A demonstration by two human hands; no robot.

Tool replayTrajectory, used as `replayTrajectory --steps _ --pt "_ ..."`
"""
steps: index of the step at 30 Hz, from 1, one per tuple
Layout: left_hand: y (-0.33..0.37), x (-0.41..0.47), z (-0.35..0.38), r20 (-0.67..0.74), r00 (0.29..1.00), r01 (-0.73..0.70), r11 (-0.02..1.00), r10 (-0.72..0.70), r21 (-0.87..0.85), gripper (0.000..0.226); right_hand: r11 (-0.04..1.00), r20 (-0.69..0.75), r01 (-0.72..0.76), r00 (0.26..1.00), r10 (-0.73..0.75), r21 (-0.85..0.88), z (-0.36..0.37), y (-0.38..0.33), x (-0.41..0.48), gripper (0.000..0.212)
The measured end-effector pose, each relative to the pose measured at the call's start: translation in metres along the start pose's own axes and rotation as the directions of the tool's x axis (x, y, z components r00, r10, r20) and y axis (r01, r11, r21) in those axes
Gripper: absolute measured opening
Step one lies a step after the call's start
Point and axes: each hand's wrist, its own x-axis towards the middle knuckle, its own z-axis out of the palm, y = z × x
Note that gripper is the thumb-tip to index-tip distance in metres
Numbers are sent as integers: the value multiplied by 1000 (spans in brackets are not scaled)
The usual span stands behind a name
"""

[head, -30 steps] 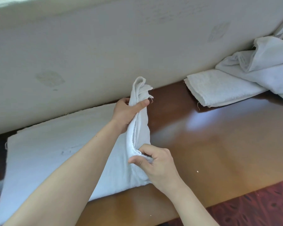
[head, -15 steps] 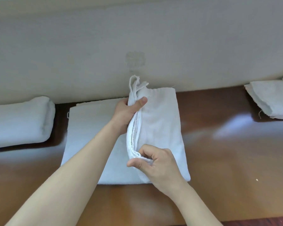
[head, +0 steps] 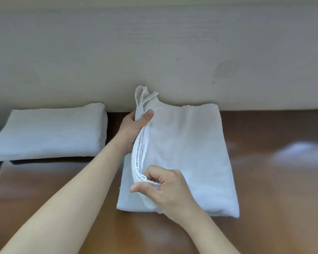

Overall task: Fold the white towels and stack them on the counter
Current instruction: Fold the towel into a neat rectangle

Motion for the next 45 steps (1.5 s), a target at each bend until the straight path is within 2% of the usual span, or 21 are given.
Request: replayTrajectory --steps 6,11,14,17,19,22,24,25,27,28,30,32,33,35,37,39,41,43,45 --pt "-19 15 -53 -1 1000 25 1000 -25 6 29 994 78 -35 996 43 -101 46 10 24 57" --pt "-42 28 -69 -34 999 22 997 -19 74 53 983 125 -110 984 128 -145 65 29 28 58" --pt "-46 31 -71 -72 997 -10 983 23 183 41 969 127 -146 977 173 -198 75 36 28 59" --pt "-47 33 -71 -89 994 -45 975 66 217 28 949 164 -148 966 199 -279 84 37 26 59" --pt "-49 36 -70 -90 990 -77 959 105 272 29 935 192 -144 958 214 -325 86 36 27 56" --pt "-53 45 -71 -119 982 -94 926 147 366 41 955 195 -163 957 215 -249 78 33 31 65" --pt "-57 51 -74 -135 976 -98 897 171 431 58 958 96 -174 975 200 -229 62 34 32 75" --pt "-59 53 -76 -136 975 -100 890 177 445 58 953 12 -179 982 188 -244 50 37 32 71" --pt "-60 56 -79 -118 976 -115 897 181 426 46 923 -180 -196 973 142 -332 24 51 29 49" --pt "-59 56 -80 -109 977 -124 901 184 415 40 882 -277 -194 958 76 -429 8 60 28 39" --pt "-57 56 -79 -97 981 -122 920 169 371 33 718 -415 -244 907 -70 -652 -23 82 22 35" --pt "-56 56 -78 -101 983 -118 945 156 306 28 577 -530 -403 846 -63 -711 -50 100 15 40" --pt "-56 54 -77 -112 982 -112 953 149 282 24 551 -583 -482 812 -11 -682 -59 107 11 42" --pt "-55 51 -76 -148 981 -84 960 127 266 20 566 -620 -551 780 87 -613 -70 115 4 48" --pt "-53 49 -74 -175 980 -42 966 89 257 23 626 -604 -546 784 146 -557 -73 119 0 52" --pt "-51 45 -72 -132 989 -33 964 70 264 42 659 -604 -538 782 156 -525 -72 118 1 53" --pt "-53 46 -71 -74 994 -51 928 83 368 65 686 -617 -521 776 133 -508 -74 115 3 53" --pt "-55 44 -69 -83 991 -58 893 106 447 68 726 -640 -540 747 180 -426 -78 112 4 52" --pt "-55 45 -66 -134 983 -61 910 127 410 62 760 -666 -588 688 288 -278 -86 112 6 45"
